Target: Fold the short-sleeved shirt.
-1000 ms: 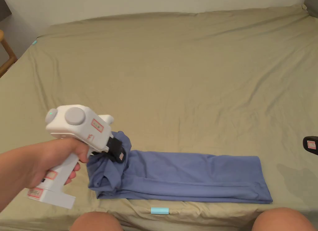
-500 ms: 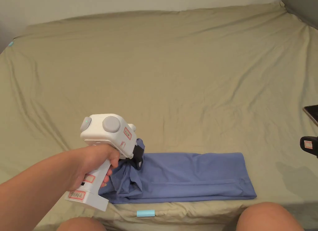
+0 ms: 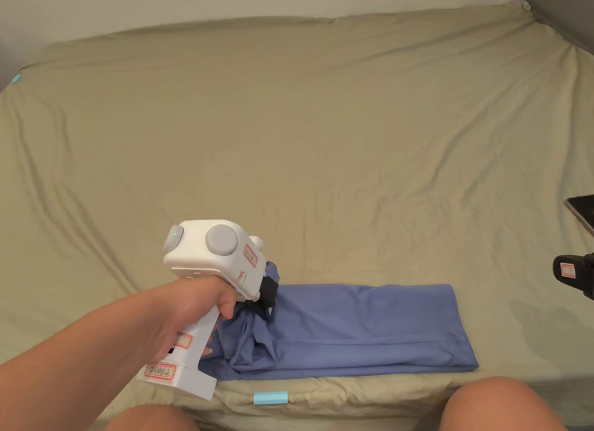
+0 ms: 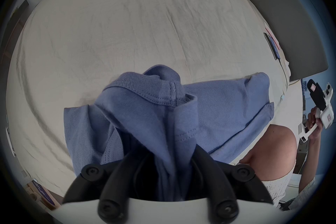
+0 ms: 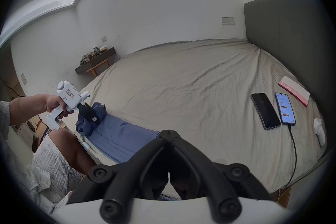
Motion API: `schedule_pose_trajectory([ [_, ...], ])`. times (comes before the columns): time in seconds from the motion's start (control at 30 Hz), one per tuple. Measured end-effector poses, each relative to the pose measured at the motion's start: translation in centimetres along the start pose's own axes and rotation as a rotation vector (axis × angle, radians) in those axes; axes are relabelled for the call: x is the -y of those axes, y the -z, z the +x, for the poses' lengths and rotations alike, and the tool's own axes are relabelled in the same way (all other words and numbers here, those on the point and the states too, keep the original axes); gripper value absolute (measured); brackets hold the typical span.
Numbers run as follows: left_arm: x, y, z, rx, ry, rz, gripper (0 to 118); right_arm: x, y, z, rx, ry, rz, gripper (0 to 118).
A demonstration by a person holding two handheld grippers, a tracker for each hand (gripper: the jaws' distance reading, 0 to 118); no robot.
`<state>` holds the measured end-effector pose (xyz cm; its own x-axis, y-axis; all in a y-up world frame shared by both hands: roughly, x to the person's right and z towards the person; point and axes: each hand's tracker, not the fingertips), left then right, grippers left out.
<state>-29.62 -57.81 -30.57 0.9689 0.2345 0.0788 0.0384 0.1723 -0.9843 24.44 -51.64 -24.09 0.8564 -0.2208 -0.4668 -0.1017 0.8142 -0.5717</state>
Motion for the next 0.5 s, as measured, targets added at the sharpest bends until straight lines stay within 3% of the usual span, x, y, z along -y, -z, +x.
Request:
schedule_pose_trajectory([
  [0.3,0.4,-0.4,0.3,0.008,-0.011,0.004,10,-0.3,0.1,-0.3,-0.008,-0.006,0.001,0],
  [0.5,0.3,-0.9,1.3,0.021,0.004,0.000,17,-0.6,-0.1,-0.3,-0.009,-0.006,0.002,0],
])
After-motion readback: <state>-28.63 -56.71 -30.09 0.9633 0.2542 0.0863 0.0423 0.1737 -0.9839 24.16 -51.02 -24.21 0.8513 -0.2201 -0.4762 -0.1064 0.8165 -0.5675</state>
